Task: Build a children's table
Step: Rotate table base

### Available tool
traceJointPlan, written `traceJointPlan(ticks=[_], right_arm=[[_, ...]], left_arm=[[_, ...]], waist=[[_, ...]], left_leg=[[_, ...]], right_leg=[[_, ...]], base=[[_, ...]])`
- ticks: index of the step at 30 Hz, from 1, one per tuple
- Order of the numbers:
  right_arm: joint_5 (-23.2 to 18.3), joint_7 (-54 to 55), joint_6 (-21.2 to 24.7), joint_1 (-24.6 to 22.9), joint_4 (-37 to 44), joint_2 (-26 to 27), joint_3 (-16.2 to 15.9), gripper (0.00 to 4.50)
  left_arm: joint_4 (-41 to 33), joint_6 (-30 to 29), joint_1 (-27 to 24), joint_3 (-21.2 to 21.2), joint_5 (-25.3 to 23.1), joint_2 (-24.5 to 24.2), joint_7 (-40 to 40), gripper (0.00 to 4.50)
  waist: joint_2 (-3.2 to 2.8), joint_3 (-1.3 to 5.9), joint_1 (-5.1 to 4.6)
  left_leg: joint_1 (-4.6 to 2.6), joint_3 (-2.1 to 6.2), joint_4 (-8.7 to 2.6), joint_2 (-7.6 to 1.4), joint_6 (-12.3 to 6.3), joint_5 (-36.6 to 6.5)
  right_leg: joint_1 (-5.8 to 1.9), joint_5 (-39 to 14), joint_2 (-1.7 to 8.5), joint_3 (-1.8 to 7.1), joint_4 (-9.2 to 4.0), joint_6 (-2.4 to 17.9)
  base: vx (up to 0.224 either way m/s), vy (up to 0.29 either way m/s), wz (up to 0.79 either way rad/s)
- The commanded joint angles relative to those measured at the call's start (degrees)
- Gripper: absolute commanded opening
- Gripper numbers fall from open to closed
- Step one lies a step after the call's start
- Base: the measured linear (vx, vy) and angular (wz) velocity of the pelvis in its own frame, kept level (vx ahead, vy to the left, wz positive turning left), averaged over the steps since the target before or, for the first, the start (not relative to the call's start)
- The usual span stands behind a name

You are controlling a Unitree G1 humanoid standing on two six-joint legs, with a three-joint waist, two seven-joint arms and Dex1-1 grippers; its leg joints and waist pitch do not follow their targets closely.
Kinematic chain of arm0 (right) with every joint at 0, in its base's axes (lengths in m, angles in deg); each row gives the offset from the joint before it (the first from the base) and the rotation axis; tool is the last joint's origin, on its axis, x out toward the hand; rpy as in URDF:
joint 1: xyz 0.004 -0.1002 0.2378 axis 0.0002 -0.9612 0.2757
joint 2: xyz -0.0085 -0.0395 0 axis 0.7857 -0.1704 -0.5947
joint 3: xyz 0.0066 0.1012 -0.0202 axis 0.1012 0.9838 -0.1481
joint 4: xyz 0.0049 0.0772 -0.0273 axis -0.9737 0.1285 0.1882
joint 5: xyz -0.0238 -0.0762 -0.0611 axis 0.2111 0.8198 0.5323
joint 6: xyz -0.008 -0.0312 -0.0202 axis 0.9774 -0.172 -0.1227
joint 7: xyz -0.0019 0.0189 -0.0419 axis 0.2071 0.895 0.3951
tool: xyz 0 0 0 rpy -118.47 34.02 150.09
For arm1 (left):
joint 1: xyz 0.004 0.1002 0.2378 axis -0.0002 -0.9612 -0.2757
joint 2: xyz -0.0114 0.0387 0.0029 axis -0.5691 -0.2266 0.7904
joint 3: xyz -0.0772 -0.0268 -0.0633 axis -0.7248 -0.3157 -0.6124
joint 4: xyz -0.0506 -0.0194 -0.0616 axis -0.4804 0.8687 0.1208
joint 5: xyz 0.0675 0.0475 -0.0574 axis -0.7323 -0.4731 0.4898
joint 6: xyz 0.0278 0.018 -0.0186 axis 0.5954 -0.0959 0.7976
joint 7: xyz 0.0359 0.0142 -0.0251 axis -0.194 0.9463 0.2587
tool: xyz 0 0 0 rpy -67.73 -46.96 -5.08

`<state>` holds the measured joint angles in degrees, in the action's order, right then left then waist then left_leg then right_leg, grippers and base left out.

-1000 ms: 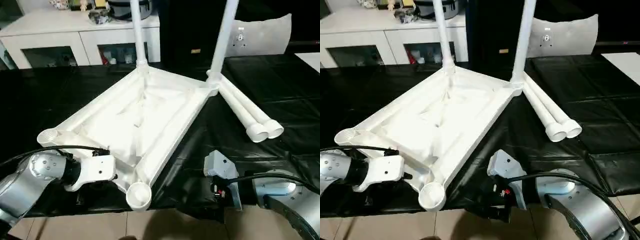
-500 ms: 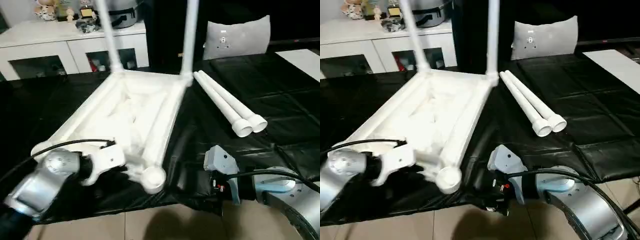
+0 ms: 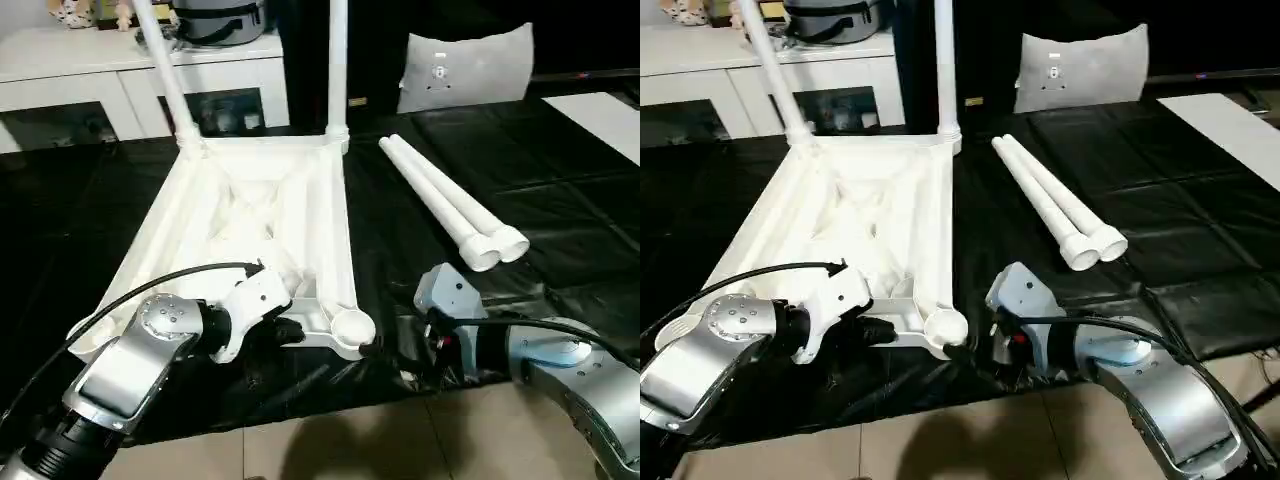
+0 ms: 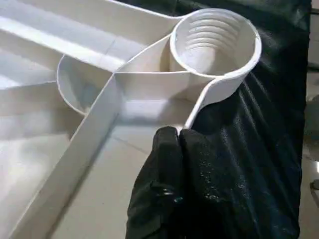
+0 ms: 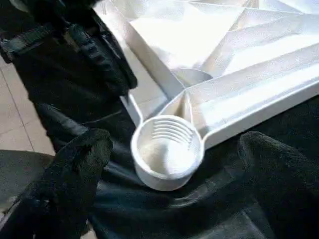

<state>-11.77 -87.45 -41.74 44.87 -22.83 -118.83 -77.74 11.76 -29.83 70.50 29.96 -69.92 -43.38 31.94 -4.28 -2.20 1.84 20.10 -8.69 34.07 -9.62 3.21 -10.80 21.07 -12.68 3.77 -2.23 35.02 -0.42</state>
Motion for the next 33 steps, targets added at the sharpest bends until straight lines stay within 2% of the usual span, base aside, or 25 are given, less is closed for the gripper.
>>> traceJointPlan(ticks=[1,2,3,4,7,8,9,10,12,16,17,18,20,21,23,25,26,28,29,30,33], right_arm=[[0.11,0.32,-0.69,0.79,-0.21,0.28,0.51,4.5],[0.12,0.49,-0.65,0.9,-0.28,0.44,0.47,4.5],[0.19,0.53,-0.68,0.96,-0.36,0.52,0.44,4.5],[0.23,0.62,-0.99,1.03,-0.39,0.64,0.53,4.5],[-0.03,0.6,-1.17,1.13,-0.34,0.76,0.75,4.5],[-0.64,-0.24,-1.37,1.07,-0.1,0.63,0.91,4.5],[-0.64,-0.24,-1.37,1.07,-0.1,0.63,0.91,4.5],[-0.89,-0.85,-1.46,0.92,0.12,0.32,0.84,4.5],[-1.35,-1.75,-1.27,0.56,0.57,-0.28,0.84,4.5],[-2.63,-3.45,-0.56,-0.02,1.52,-1.36,1.01,4.5],[-3.45,-4.53,-0.14,-0.37,2.14,-2.19,1.04,4.5],[-3.59,-4.71,-0.05,-0.43,2.25,-2.34,1.06,4.5],[-4.36,-5.84,0.49,-0.76,2.81,-3.17,1.15,4.5],[-4.54,-6.15,0.63,-0.84,2.94,-3.38,1.16,4.5],[-4.96,-6.66,0.89,-1.01,3.18,-3.97,1.24,4.5],[-5.19,-6.78,1.06,-1.01,3.23,-4.16,1.29,4.5],[-5.16,-6.78,1.05,-1.03,3.22,-4.27,1.29,4.5],[-5.08,-6.74,1.02,-1.07,3.18,-4.44,1.33,4.5],[-4.99,-6.51,0.96,-1.13,3.21,-4.57,1.38,4.5],[-4.99,-6.31,0.98,-1.17,3.25,-4.64,1.45,4.5],[-5.07,-6.02,1.07,-1.29,3.38,-4.75,1.6,4.5]], left_arm=[[2.17,-3.39,-0.65,0.63,-2.6,-0.59,2.65,0.03],[1.45,-5.94,-0.46,0.73,-3.21,-0.07,3.96,0.03],[1.25,-6.22,-0.26,0.87,-3.39,-0.03,4.44,0.03],[1.56,-0.68,0.28,1.53,-3.78,-0.22,3.55,0.03],[1.97,5.73,0.92,2.46,-4.02,-0.89,1.68,0.03],[2.89,10.56,1.76,3.23,-4.01,-2.04,-0.81,0.03],[2.89,10.56,1.76,3.23,-4.01,-2.04,-0.81,0.03],[3.15,11.56,2.42,3.4,-3.52,-2.66,-2.53,0.03],[3.41,12.16,3.62,3.25,-2.58,-3.46,-4.84,0.35],[4.85,14.07,5.56,3.04,-0.99,-4.39,-8.82,0.6],[7.6,17.47,7.05,3.82,-1.5,-4.74,-10.56,0.73],[8.16,18.04,7.34,3.96,-1.56,-4.74,-10.83,0.73],[11.59,20.88,9.1,4.61,-1.5,-4.25,-12.92,0.92],[12.46,21.47,9.61,4.84,-1.51,-4.08,-13.58,0.92],[13.89,21.1,10.71,5.89,-0.95,-3.94,-16.57,1.2],[14.12,19.98,11.11,6.71,-0.34,-4.23,-18.83,1.29],[14.2,19.12,11.31,7.14,-0.25,-4.44,-19.66,1.37],[14.82,18.67,11.78,7.85,-0.46,-4.77,-20.92,1.46],[16.04,19.86,12.17,8.15,-1.2,-4.72,-20.88,1.57],[17.24,21.24,12.5,8.31,-1.91,-4.55,-20.65,1.69],[21.16,24.73,13.54,8.49,-3.25,-3.32,-20.51,1.69]], waist=[[0.82,1.7,0.23],[1.0,1.72,0.19],[0.82,1.68,0.29],[0.84,1.58,0.32],[0.66,1.55,0.26],[0.61,1.48,0.28],[0.58,1.62,0.22],[0.49,1.67,0.13],[0.5,1.82,0.16],[0.55,2.51,0.43],[0.7,2.75,0.48],[0.72,2.8,0.53],[0.6,3.11,0.83],[0.56,3.09,0.92],[0.62,3.0,1.07],[0.62,2.88,1.22],[0.41,2.86,1.21],[0.47,2.73,1.11],[0.26,2.55,1.12],[0.44,2.49,1.03],[0.34,2.62,1.06]], left_leg=[[-0.37,1.16,-4.74,-2.27,0.33,-21.56],[-0.3,1.12,-4.79,-2.32,0.35,-21.4],[-0.16,1.2,-4.85,-2.28,0.31,-21.16],[-0.19,1.24,-4.86,-2.22,0.13,-21.61],[-0.27,1.38,-4.98,-2.29,0.58,-23.37],[-0.23,1.5,-5.03,-2.24,0.53,-23.86],[-0.35,1.53,-5.06,-2.22,0.76,-24.78],[-0.12,1.67,-5.24,-2.33,0.99,-24.73],[-0.16,1.6,-5.3,-2.49,1.01,-23.98],[0.39,1.09,-4.9,-2.58,-0.07,-17.75],[0.56,0.9,-4.54,-2.47,-0.7,-15.16],[0.91,0.88,-4.44,-2.35,-1.21,-13.57],[1.12,0.7,-4.03,-2.42,-2.33,-9.25],[1.11,0.66,-3.98,-2.42,-2.45,-8.85],[0.89,0.55,-4.03,-2.61,-2.11,-9.17],[0.84,0.55,-4.16,-2.69,-1.71,-9.69],[0.78,0.58,-4.21,-2.75,-1.47,-10.03],[0.66,0.53,-4.3,-2.8,-0.93,-11.71],[0.61,0.58,-4.43,-2.71,-0.61,-12.92],[0.53,0.55,-4.44,-2.68,-0.36,-13.91],[0.57,0.63,-4.45,-2.72,-0.12,-13.82]], right_leg=[[-0.28,-28.37,3.79,2.5,-6.28,6.49],[-0.35,-28.08,3.75,2.51,-6.2,6.56],[-0.47,-28.06,3.76,2.45,-6.18,6.51],[-0.35,-29.29,3.76,2.41,-6.51,6.07],[-0.19,-31.7,3.81,2.38,-6.71,4.76],[-0.15,-32.24,3.81,2.31,-6.91,4.42],[-0.05,-32.44,3.79,2.34,-6.88,3.96],[-0.26,-31.11,3.84,2.34,-6.62,4.2],[-0.22,-28.05,3.78,2.46,-6.38,5.06],[-0.91,-16.18,3.62,2.57,-5.2,8.72],[-1.08,-13.2,3.72,2.63,-5.05,9.6],[-1.34,-11.75,3.71,2.57,-4.94,9.84],[-1.62,-6.05,3.69,2.39,-4.36,10.93],[-1.59,-5.5,3.7,2.39,-4.34,11.16],[-1.62,-5.97,3.71,2.35,-4.26,11.91],[-1.64,-7.66,3.81,2.38,-4.31,12.07],[-1.62,-8.17,3.82,2.38,-4.28,12.07],[-1.53,-10.18,3.72,2.4,-4.45,11.94],[-1.5,-13.02,3.72,2.42,-4.77,11.3],[-1.43,-14.82,3.71,2.47,-4.97,10.72],[-1.46,-15.48,3.82,2.53,-5.01,10.01]], base=[[0.0,0.0,0.0],[0.0,0.0,0.0],[0.0,0.0,0.0],[0.0,0.0,0.0],[0.0,0.0,0.0],[0.0,0.0,0.0],[0.0,0.0,0.0],[0.0,0.0,0.0],[0.0,0.0,0.0],[0.0,0.0,0.0],[0.0,0.0,0.0],[0.0,0.0,0.0],[0.0,0.0,0.0],[0.0,0.0,0.0],[0.0,0.0,0.0],[0.0,0.0,0.0],[0.0,0.0,0.0],[0.0,0.0,0.0],[0.0,0.0,0.0],[0.0,0.0,0.0],[0.0,0.0,0.0]])
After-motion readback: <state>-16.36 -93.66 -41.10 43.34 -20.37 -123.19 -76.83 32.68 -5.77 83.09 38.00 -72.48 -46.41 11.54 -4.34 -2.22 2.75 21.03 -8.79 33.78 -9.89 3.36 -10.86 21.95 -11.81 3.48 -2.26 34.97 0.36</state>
